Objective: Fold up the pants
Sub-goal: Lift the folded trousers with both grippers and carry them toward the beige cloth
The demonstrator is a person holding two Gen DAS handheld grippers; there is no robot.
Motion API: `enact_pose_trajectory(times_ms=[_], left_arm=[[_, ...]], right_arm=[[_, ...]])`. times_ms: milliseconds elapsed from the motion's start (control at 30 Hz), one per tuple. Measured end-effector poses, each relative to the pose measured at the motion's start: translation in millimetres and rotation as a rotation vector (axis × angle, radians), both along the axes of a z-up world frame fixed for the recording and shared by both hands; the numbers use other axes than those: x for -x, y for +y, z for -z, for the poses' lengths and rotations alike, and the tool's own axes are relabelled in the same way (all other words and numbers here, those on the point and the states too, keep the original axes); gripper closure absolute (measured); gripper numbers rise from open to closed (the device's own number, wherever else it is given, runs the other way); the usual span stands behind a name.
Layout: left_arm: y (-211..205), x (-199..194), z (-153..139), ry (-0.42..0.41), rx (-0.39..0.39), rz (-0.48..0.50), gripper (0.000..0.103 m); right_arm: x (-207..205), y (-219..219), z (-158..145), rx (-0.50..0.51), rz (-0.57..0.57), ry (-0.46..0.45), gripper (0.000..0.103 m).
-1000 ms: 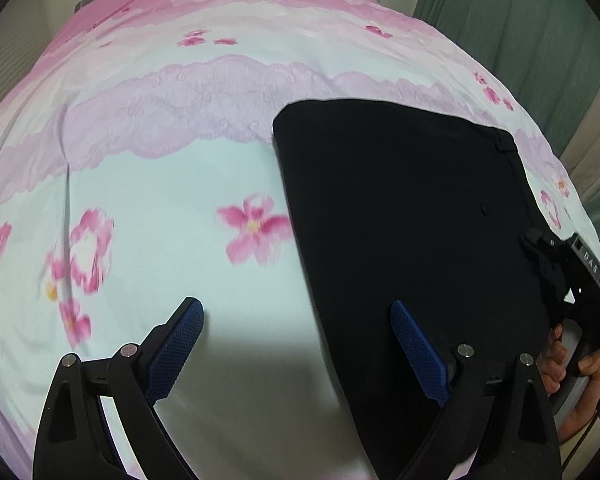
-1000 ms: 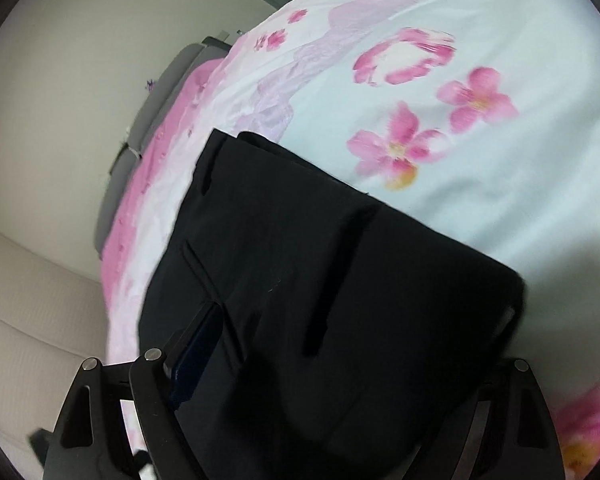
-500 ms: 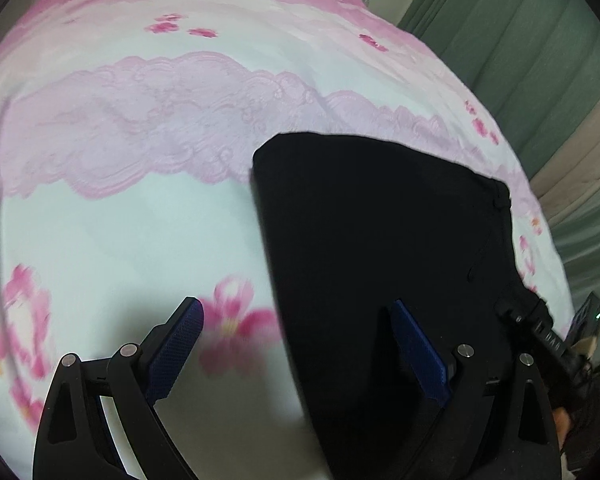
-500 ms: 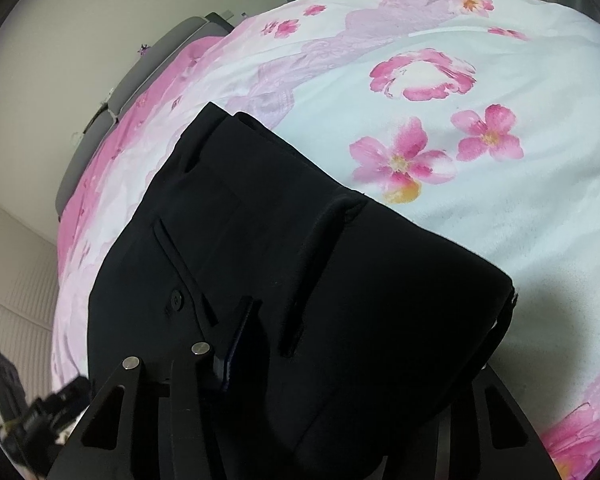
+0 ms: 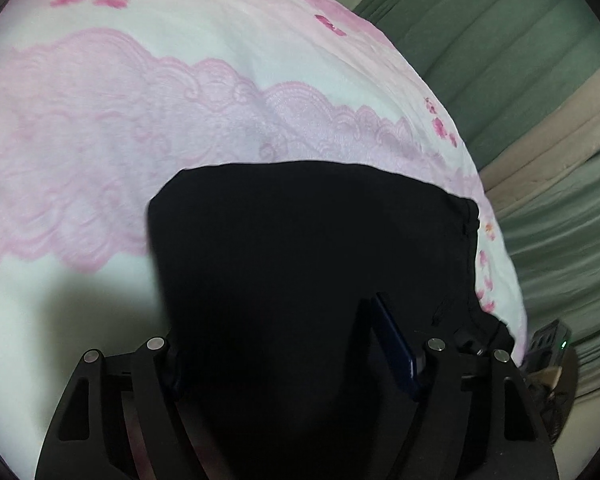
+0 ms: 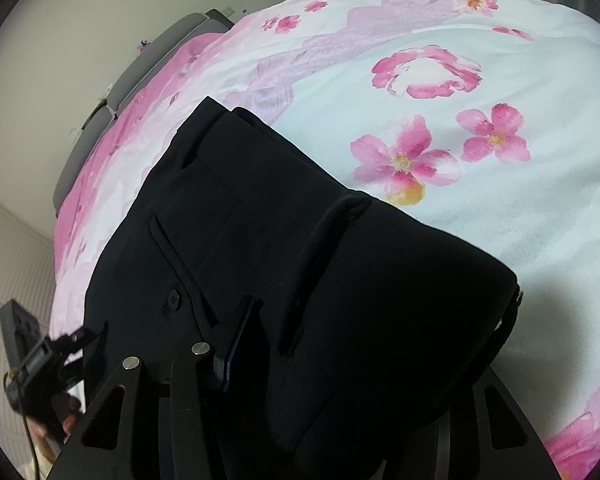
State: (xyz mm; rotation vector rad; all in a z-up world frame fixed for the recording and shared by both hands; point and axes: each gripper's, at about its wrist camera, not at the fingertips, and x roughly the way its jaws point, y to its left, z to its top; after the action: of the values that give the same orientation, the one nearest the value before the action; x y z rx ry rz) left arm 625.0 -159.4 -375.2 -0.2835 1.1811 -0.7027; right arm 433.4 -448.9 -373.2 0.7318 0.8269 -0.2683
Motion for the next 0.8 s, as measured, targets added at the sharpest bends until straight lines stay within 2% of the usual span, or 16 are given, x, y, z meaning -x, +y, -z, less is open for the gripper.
enact_pose_trajectory(times_ms=[67,233,267,400,500,633,800], left_arm=[[-5,-6,1,0.026,-0.007,-0.001,0.031],[2,-6,-2,0.067,-0.024,-0.027,0.053],[4,-5,-4,0.07,-0.025,-0.032,0.058],[3,4,-28,0.028,-0.039,-0.025,0.076],[-5,14,-52,-0.015,-0.057,-0.003,0.081],[-12,32,-81,-0.053,-0.093,0.035,0.082],[-12,61,-111,-0.059,-0.126,0.078,0.083]], right_arm=[[-4,0,0,0.009,-0.008,0.005,0.054],[-7,0,-3,0.015,-0.005,0.03,0.057],[-7,1,-6,0.016,-0.003,0.035,0.06],[-6,9,-23,0.041,-0.018,0.044,0.07],[-1,15,-39,0.052,-0.035,0.026,0.075],[4,23,-66,0.065,-0.066,0.004,0.077],[18,41,-102,0.105,-0.123,0.005,0.078]])
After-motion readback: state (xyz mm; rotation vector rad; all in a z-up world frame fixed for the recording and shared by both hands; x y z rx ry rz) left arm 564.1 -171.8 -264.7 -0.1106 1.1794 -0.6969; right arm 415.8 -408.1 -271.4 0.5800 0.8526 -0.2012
